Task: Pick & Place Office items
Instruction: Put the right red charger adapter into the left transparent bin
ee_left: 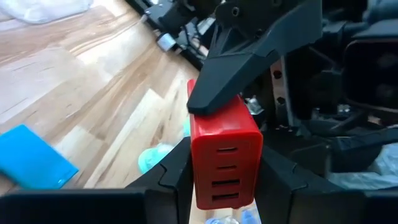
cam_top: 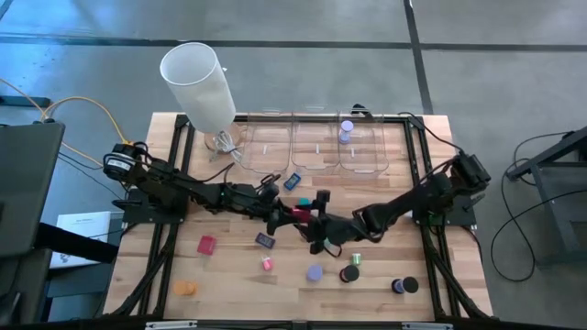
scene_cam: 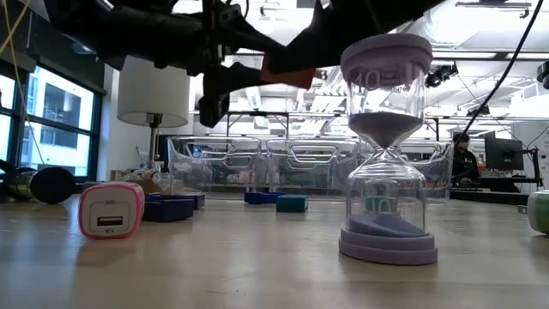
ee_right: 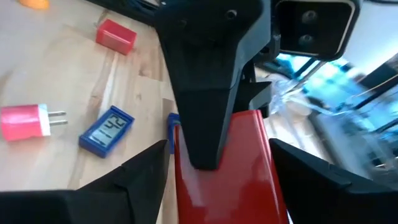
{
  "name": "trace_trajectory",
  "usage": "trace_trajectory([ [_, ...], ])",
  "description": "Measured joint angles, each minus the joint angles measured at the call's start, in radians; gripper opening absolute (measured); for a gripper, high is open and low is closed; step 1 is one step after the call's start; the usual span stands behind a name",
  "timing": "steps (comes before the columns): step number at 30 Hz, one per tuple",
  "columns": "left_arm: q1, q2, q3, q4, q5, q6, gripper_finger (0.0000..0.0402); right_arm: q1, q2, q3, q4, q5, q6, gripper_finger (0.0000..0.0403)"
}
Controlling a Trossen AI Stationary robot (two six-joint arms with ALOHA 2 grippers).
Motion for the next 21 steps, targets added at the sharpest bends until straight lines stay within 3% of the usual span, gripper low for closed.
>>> trace_trajectory([
  [5, 0.0, -0.003, 0.001, 0.002, -0.009, 0.019, 0.0116, 0.064, -0.019, -0.004, 0.011, 0.169, -0.081, 0.026],
  [17, 0.001, -0.043, -0.002, -0.061, -0.017, 0.077, 0.0116, 0.194, -0.066, -0.002, 0.048, 0.441, -0.176, 0.0259],
  [21, 0.004, -0.129, -0.001, -0.202, -0.107, 0.142, 0.0116, 0.218, -0.067, -0.001, 0.078, 0.512, -0.219, 0.0256],
])
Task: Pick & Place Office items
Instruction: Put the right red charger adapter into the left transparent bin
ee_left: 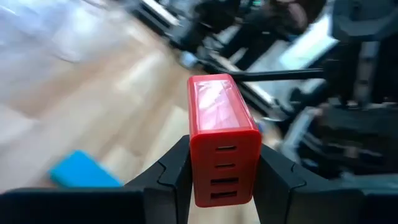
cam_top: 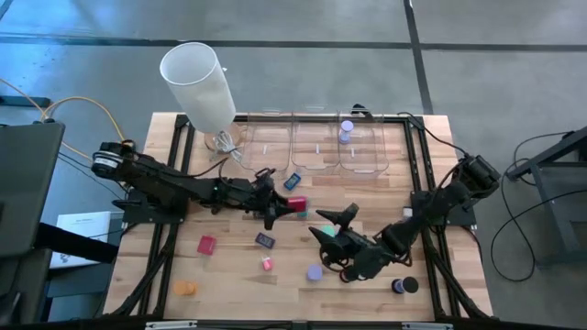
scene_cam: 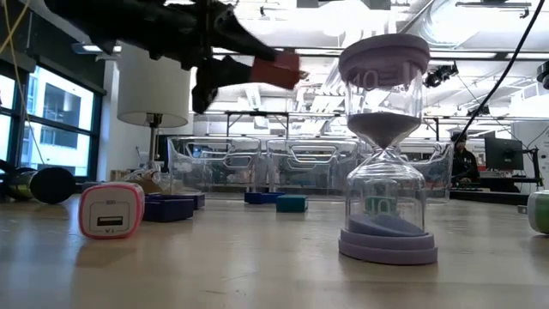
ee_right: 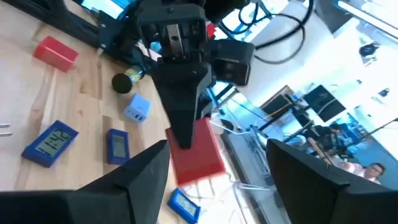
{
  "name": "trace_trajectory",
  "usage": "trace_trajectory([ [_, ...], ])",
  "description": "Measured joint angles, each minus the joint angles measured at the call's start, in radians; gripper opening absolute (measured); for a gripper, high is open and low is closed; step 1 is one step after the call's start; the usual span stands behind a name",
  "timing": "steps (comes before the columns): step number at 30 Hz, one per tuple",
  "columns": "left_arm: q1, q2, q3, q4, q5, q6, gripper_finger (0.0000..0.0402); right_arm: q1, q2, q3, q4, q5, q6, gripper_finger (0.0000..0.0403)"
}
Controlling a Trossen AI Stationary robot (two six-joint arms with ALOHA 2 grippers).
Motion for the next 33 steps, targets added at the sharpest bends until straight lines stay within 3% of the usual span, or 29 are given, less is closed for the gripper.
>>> trace_trajectory([
  [5, -0.026, -0.13, 0.026, -0.268, -0.235, 0.116, 0.0116, 0.0, 0.0, 0.0, 0.004, -0.002, -0.001, 0.0254],
  [10, -0.02, -0.168, 0.09, -0.52, -0.433, 0.153, 0.0116, -0.016, 0.0, 0.0, 0.017, -0.03, 0.012, 0.0254],
  [14, 0.054, -0.16, 0.132, -0.621, -0.455, 0.178, 0.0116, -0.031, 0.0, 0.0, 0.025, -0.063, 0.029, 0.0254],
  [22, 0.239, -0.135, 0.137, -0.642, -0.457, 0.237, 0.0116, -0.05, 0.0, 0.0, 0.025, -0.127, 0.071, 0.0254],
  [33, 0.363, 0.069, 0.136, -0.574, -0.454, 0.257, 0.0116, -0.055, 0.0, 0.0, 0.015, -0.141, 0.078, 0.0254],
])
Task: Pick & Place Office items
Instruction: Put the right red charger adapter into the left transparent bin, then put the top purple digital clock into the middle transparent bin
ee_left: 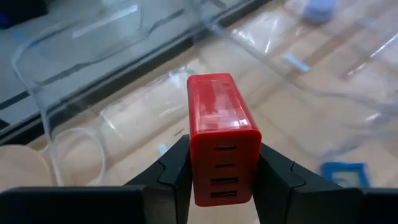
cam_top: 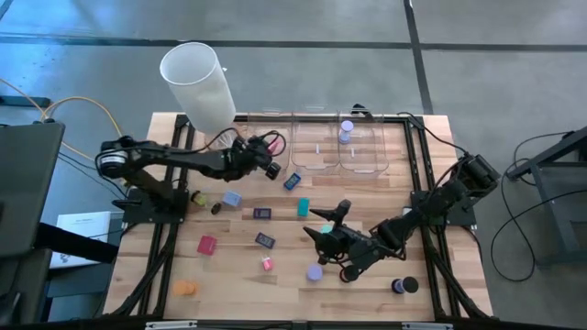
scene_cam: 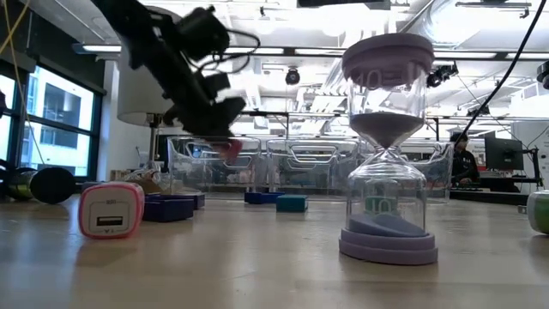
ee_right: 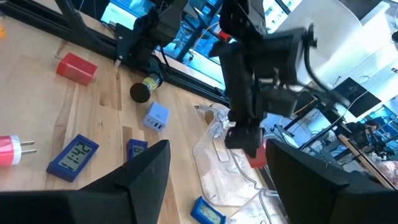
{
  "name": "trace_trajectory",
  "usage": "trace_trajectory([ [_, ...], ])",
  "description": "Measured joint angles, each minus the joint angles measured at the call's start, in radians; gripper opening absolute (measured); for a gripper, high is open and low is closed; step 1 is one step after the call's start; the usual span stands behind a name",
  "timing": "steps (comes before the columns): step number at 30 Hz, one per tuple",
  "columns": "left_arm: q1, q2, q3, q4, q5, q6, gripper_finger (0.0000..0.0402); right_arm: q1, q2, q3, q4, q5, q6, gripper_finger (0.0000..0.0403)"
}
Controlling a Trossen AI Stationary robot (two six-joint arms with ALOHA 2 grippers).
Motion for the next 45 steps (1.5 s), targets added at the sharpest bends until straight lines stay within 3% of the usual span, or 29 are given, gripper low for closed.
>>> trace_trajectory([
  [15, 0.043, 0.065, 0.0, 0.076, 0.012, 0.013, 0.0159, 0.0, 0.0, 0.0, -0.01, -0.047, 0.005, 0.0254],
  [21, -0.001, 0.016, 0.018, 0.068, 0.016, 0.15, 0.0161, 0.001, 0.0, 0.0, -0.01, -0.043, 0.005, 0.0254],
  [26, -0.109, -0.086, 0.053, 0.003, 0.021, 0.287, 0.0161, 0.001, 0.0, 0.0, -0.012, -0.039, 0.005, 0.0254],
  [30, -0.21, -0.175, 0.083, -0.147, 0.14, 0.34, 0.0162, 0.001, 0.0, 0.0, -0.014, -0.039, 0.005, 0.0254],
  [36, -0.312, -0.272, 0.084, -0.301, 0.524, 0.342, 0.0162, 0.003, 0.0, 0.0, -0.018, -0.041, 0.026, 0.0254],
  [38, -0.336, -0.274, 0.084, -0.331, 0.605, 0.343, 0.0162, 0.003, 0.0, 0.0, -0.017, -0.041, 0.027, 0.0254],
  [45, -0.378, -0.208, 0.082, -0.432, 0.542, 0.443, 0.0162, 0.003, 0.0, 0.0, -0.013, -0.046, 0.031, 0.0254],
])
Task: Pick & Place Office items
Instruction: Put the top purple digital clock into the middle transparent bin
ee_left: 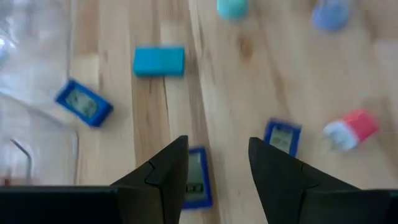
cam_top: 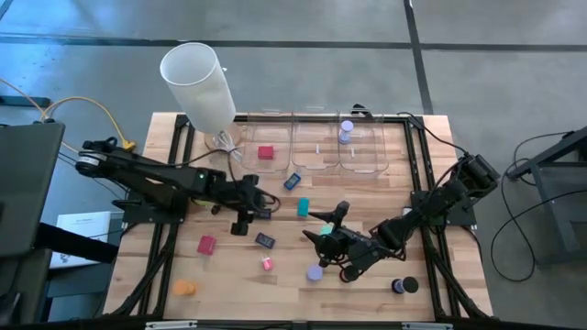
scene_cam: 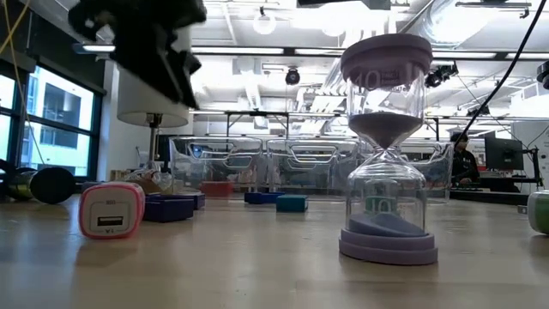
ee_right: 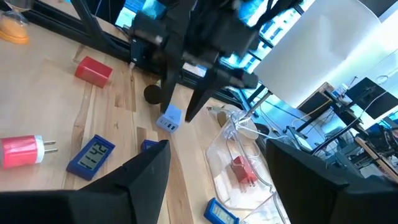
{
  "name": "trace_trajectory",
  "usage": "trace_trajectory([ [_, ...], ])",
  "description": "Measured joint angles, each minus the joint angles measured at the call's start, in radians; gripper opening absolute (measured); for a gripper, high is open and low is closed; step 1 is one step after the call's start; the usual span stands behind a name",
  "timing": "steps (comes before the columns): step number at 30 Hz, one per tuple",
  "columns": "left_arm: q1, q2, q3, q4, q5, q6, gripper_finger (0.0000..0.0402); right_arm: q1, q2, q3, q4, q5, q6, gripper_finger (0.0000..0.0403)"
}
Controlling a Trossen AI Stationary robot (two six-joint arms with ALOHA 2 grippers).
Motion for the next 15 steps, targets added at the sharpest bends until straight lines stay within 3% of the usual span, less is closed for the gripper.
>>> trace_trajectory([
  [9, -0.006, 0.135, 0.0, -0.031, -0.005, -0.022, 0.0162, 0.004, 0.0, 0.0, 0.0, -0.024, 0.0, 0.0254],
  [15, -0.009, 0.159, 0.0, -0.029, -0.005, -0.023, 0.0162, 0.004, 0.0, 0.0, 0.0, -0.027, 0.0, 0.0254],
])
